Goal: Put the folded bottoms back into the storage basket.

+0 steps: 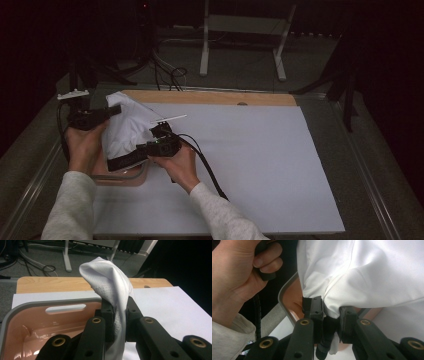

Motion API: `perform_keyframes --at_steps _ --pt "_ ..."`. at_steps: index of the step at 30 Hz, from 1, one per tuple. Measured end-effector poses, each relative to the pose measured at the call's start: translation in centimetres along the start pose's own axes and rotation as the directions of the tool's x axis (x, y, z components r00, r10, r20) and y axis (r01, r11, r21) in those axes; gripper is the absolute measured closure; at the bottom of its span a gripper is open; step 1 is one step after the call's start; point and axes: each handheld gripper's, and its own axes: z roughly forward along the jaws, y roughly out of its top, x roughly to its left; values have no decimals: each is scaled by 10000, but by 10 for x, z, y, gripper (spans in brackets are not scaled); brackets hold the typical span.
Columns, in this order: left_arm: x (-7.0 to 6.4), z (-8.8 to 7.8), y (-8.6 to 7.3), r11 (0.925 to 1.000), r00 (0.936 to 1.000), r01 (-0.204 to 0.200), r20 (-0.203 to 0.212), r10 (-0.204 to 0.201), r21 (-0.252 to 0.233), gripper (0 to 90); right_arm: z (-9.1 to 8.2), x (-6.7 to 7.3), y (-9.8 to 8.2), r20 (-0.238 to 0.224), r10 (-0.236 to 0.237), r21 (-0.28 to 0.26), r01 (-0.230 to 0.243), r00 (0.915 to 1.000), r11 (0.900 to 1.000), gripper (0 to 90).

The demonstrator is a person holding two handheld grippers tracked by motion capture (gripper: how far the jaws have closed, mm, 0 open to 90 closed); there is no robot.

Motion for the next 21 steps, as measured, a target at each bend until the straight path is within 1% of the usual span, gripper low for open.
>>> perform_keyframes --at_steps 6,13,21 --pt "2 -1 -1 10000 10000 -25 -24 25 7 821 4 1 -1 -25 33 -31 -33 10000 10000 769" --pt "4 -1 -4 10000 10000 40 -60 -40 17 821 8 1 -2 -7 46 -28 -46 10000 10000 769" --pt "8 -1 -6 10000 9999 70 -134 -69 70 821 14 2 -4 -29 37 74 -37 10000 10000 769"
